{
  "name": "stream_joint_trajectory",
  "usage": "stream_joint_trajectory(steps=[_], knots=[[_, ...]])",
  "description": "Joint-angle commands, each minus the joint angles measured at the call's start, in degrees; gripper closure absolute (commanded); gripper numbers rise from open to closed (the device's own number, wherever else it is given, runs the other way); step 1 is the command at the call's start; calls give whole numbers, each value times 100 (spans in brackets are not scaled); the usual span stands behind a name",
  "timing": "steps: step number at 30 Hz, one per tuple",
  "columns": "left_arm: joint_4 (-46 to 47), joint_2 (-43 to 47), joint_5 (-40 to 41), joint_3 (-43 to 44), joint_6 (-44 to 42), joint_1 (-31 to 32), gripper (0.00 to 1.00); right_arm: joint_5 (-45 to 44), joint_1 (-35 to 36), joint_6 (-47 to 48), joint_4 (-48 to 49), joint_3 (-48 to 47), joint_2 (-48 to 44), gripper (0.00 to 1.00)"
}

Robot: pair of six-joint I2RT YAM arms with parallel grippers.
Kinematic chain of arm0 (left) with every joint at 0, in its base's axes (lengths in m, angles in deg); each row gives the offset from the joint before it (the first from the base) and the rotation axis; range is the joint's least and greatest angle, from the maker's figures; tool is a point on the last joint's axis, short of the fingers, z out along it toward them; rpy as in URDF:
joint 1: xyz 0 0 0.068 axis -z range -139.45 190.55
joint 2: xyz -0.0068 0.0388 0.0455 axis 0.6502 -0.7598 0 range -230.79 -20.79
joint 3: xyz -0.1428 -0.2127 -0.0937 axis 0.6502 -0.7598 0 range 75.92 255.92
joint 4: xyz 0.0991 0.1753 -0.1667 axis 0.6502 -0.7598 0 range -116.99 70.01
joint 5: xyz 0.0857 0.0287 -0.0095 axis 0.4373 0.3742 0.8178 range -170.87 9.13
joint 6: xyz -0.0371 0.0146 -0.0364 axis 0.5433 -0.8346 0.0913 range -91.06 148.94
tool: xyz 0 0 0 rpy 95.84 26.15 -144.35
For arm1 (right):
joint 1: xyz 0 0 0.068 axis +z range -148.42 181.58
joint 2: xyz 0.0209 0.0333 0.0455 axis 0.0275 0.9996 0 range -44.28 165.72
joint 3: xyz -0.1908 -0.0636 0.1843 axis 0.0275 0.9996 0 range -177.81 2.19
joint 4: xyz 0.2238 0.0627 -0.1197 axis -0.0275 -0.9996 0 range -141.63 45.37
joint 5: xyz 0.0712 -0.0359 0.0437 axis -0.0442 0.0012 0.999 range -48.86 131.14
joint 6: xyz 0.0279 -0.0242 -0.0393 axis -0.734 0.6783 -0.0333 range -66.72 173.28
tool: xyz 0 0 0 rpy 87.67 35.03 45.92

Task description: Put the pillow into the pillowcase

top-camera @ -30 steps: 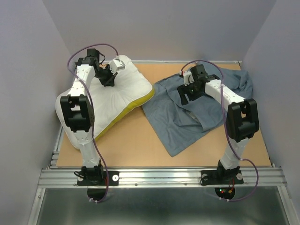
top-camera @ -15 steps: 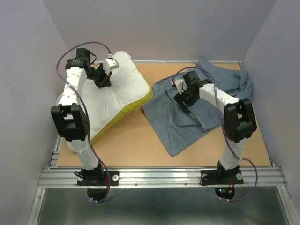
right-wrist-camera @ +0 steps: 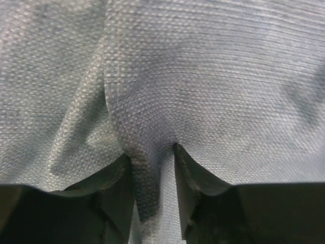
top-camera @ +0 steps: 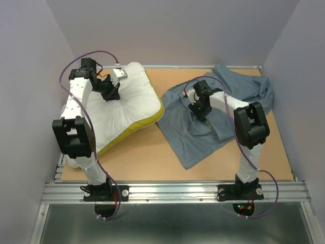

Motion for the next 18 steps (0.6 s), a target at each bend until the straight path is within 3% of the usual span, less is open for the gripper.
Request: stream_joint_trajectory(steps=[1,2,6,10,14,17,18], knots=[[-78,557,-131,-6,-227,-98,100,-365,50,-294,361,-399,-177,63],[-139,566,-131,3,-262,-89,100,-347,41,-329,352,-381,-282,64],[-411,592,-140,-50,-613,-28,100,-320,41,-461,361,-302,-888,89],[-474,715,-87,-322,-763,165,100,-241,41,-575,352,-197,-1240,89],[-614,856,-184,-620,-816,577,100,-347,32,-619,361,-30,-1364,97],[-388,1102,-87,-884,-764,1000,100,-373,32,-611,352,67,-1399,89],[-334,1155,-139,-1007,-685,1036,100,-399,32,-602,361,128,-1399,97]])
